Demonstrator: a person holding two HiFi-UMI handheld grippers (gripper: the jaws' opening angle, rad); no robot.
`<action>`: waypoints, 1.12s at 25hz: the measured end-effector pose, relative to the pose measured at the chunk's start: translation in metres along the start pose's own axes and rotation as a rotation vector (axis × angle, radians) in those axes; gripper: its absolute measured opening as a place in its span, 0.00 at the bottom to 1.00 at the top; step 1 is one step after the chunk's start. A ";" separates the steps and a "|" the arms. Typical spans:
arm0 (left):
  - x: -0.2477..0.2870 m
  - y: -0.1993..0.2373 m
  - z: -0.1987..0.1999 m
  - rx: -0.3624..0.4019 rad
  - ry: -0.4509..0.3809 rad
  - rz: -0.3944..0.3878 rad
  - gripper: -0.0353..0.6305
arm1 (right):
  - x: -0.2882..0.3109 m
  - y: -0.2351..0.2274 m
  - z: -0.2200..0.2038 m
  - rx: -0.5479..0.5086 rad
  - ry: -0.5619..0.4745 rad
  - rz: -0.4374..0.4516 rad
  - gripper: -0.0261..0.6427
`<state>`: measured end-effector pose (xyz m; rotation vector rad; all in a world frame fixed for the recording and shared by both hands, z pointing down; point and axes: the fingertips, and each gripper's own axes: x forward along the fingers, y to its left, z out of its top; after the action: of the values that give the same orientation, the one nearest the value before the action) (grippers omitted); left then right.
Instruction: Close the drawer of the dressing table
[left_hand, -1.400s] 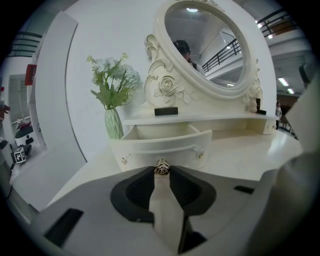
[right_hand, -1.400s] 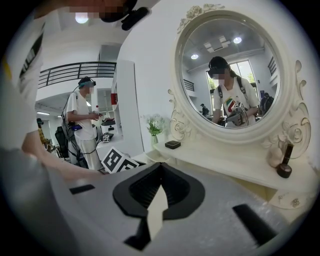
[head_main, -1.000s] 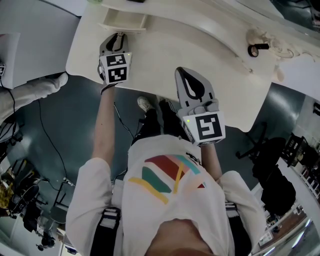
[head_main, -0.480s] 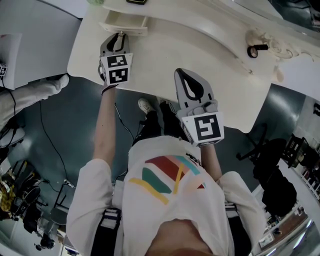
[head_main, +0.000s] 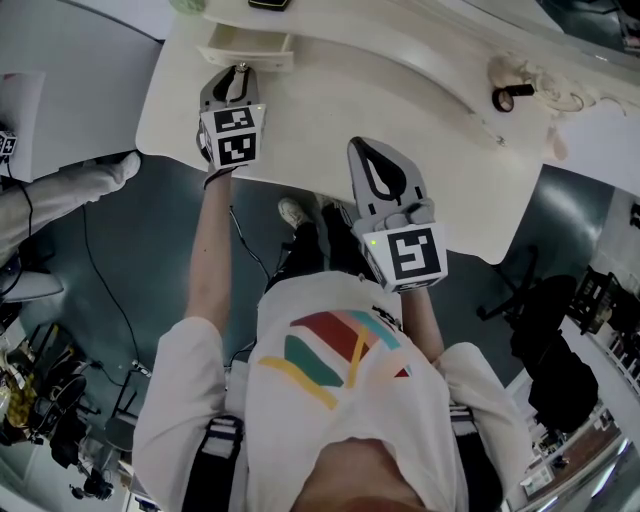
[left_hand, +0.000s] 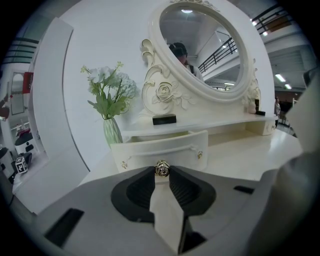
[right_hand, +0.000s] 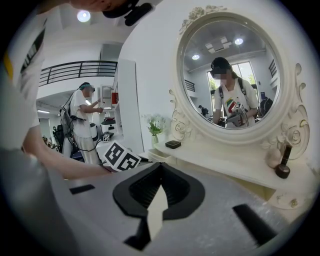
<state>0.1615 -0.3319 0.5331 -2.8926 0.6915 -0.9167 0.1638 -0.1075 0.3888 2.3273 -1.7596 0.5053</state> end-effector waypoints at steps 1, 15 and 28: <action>0.000 -0.001 -0.001 -0.001 0.003 0.001 0.18 | 0.000 -0.001 -0.001 0.004 0.004 -0.005 0.04; -0.001 -0.003 0.004 0.091 0.005 0.034 0.18 | -0.004 -0.001 -0.008 0.007 0.014 0.005 0.04; 0.005 0.000 0.004 0.079 0.009 0.033 0.18 | -0.003 -0.005 -0.012 0.029 0.022 0.002 0.04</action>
<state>0.1670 -0.3344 0.5325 -2.8015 0.6851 -0.9325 0.1662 -0.0990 0.3986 2.3300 -1.7570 0.5584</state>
